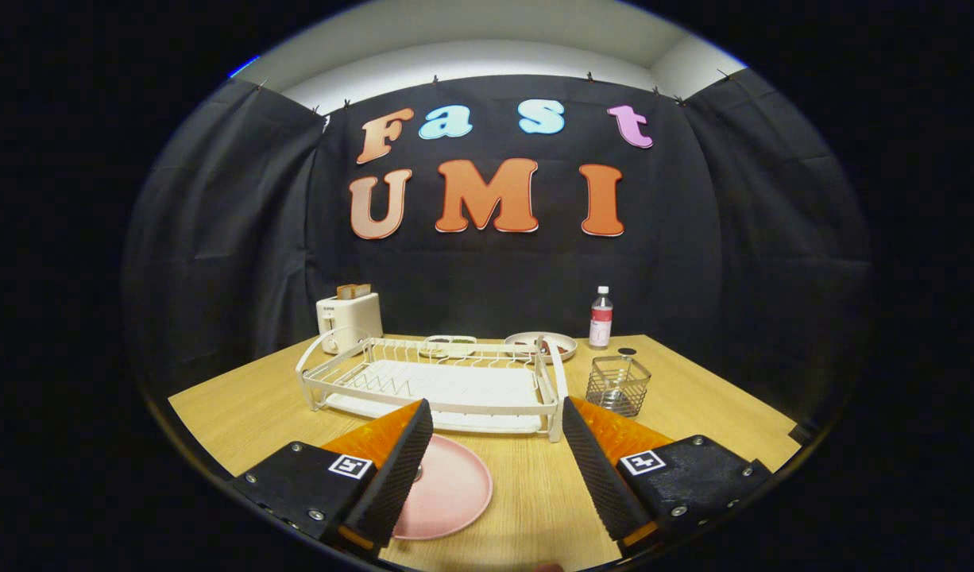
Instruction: Take the plate from the dish rack, then take the spoon from the basket and place it into the plate.
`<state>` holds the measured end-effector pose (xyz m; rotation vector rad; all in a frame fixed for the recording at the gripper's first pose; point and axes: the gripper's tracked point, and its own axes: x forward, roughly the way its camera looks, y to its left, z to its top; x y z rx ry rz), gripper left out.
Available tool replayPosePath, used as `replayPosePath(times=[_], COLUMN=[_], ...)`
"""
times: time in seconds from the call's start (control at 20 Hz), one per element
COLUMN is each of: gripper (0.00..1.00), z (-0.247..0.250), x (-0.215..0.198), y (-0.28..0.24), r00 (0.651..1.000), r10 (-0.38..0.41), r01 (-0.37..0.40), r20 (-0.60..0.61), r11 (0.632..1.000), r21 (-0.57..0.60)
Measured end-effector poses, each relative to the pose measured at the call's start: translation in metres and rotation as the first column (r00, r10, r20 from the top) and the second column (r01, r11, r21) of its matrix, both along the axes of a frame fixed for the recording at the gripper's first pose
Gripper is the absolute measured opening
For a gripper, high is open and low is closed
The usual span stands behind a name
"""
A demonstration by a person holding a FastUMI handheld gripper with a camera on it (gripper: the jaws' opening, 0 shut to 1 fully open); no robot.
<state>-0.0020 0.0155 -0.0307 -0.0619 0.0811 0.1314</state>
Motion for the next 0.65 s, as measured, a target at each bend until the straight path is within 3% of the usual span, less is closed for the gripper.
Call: replayPosePath(times=[0.65], gripper=[0.97], z=[0.06], x=[0.016], y=[-0.109], r00=[0.99], r10=[-0.123], r01=[0.124], r20=[0.073], r11=[0.992], r21=[-0.015])
